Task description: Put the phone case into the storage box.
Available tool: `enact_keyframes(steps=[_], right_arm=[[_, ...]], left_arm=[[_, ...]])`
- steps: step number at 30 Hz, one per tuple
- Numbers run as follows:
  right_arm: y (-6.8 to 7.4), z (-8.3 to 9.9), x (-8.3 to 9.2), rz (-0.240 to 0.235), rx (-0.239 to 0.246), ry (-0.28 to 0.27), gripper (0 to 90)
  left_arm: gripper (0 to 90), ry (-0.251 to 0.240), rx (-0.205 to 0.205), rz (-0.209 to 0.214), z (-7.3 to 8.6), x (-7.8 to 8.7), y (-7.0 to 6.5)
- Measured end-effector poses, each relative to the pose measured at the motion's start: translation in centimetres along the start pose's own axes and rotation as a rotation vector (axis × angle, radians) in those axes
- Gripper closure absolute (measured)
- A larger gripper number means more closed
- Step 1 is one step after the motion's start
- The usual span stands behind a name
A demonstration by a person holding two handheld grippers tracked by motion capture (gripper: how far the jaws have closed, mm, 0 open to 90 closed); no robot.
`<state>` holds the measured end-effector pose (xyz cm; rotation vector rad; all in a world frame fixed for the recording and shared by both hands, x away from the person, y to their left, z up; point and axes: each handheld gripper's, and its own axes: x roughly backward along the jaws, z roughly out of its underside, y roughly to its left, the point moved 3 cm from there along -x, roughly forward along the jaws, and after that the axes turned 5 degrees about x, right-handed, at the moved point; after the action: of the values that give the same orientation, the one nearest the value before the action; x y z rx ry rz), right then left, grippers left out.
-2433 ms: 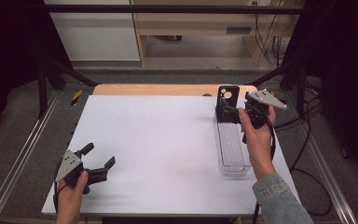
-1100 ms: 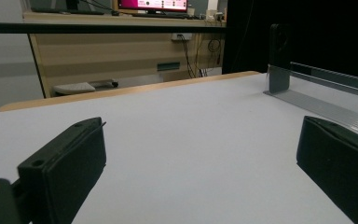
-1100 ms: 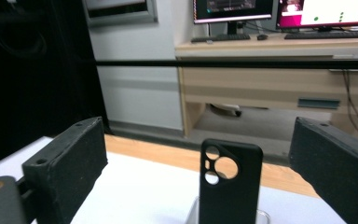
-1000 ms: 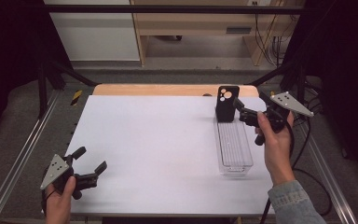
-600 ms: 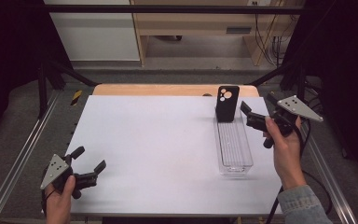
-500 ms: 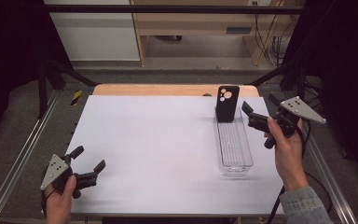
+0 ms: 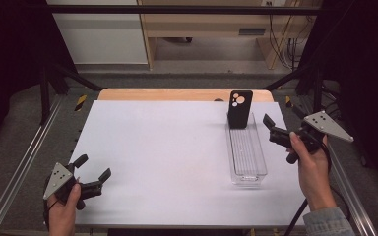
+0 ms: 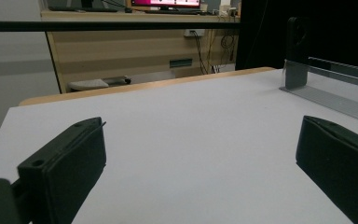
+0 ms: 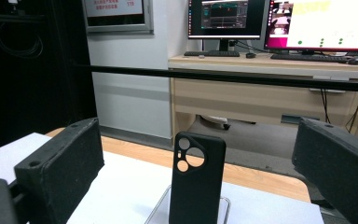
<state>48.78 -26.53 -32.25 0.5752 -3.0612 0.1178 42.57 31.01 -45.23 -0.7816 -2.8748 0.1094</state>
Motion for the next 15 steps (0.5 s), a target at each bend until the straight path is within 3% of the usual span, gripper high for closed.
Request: enact_keyframes(steps=[8, 15], right_arm=[[0.2, 0.6, 1.1, -0.014, 0.015, 0.014, 2.3], [0.3, 1.6, 1.8, -0.015, 0.025, 0.024, 2.3]], left_arm=[[2.0, 0.001, 0.016, -0.010, 0.0, 0.2, 0.3], [2.5, 0.006, -0.005, -0.020, 0.0, 0.2, 0.3]])
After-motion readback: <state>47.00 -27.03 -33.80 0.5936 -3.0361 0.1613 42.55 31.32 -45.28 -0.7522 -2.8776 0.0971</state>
